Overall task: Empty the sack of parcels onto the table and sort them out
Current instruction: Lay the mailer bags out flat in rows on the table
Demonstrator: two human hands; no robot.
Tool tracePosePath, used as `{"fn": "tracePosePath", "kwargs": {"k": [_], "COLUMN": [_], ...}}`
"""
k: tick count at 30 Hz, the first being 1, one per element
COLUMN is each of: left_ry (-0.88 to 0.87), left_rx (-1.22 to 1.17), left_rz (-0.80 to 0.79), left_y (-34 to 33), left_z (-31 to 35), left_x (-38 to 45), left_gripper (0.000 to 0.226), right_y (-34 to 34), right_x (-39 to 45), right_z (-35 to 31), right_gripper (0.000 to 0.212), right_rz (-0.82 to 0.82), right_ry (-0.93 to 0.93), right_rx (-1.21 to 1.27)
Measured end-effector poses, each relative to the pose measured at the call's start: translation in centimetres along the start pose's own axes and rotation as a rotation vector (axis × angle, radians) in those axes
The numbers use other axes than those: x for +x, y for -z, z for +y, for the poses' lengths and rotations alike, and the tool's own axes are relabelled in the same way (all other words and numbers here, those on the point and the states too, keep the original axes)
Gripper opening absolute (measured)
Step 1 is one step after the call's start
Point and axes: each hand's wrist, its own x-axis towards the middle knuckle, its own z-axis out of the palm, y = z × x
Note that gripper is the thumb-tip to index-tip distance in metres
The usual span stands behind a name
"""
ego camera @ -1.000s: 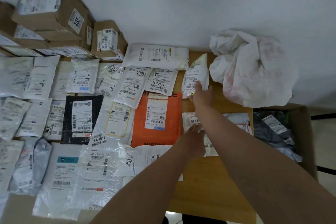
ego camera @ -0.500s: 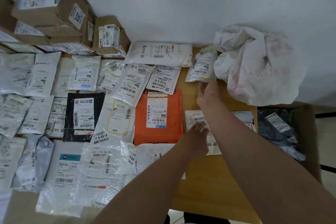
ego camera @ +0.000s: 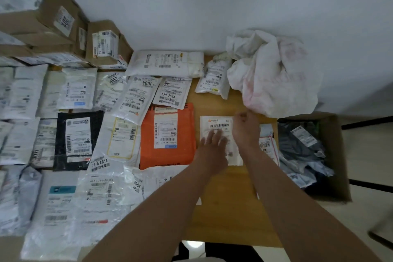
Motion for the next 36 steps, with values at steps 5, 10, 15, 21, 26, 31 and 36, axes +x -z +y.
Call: {"fn": "tracePosePath", "kwargs": {"k": [5, 10, 15, 21, 26, 31, 36], "left_ry": [0.081, 0.124, 0.118, 0.144, 0.106, 0.107, 0.135], "left_rx": [0.086, 0.136, 0.1, 0.064, 0.051, 0.024, -0.029], "left_rz": [0.028, 0.035, 0.039, 0.112, 0.212, 0.139, 0.21], "left_y": [1.2, 2.4, 2.4, 2.7, 1.6, 1.2, 2.1], "left_z": [-0.3, -0.9, -0.9, -0.5, -0.2, -0.3, -0.3], "left_x": [1.3, 2.0, 2.5, 2.2, 0.6, 0.4, -0.7], "left_gripper": [0.071, 0.077, 0.079, 0.077, 0.066, 0.066, 0.064], "right_y": [6.1, 8.1, 7.2, 5.2, 3.7, 3.7, 3.6], "right_x": [-1.8, -2.8, -2.1, 1.2, -0.6, -3.2, -1.5], "right_z": [8.3, 13.1, 12.6, 10.6, 9.5, 11.8, 11.2], "right_gripper": [0.037, 0.084, 0.076, 0.071, 0.071, 0.073, 0.071], "right_rz": [0.197, -0.09, -0.099, -0.065, -0.035, -0.095, -0.139], "right_ry": [0.374, 0.209, 0.192, 0.273, 0.266, 0.309, 0.31], "right_rx": [-0.623, -0.896, -0.972, -0.925, -0.799, -0.811, -0.808]}}
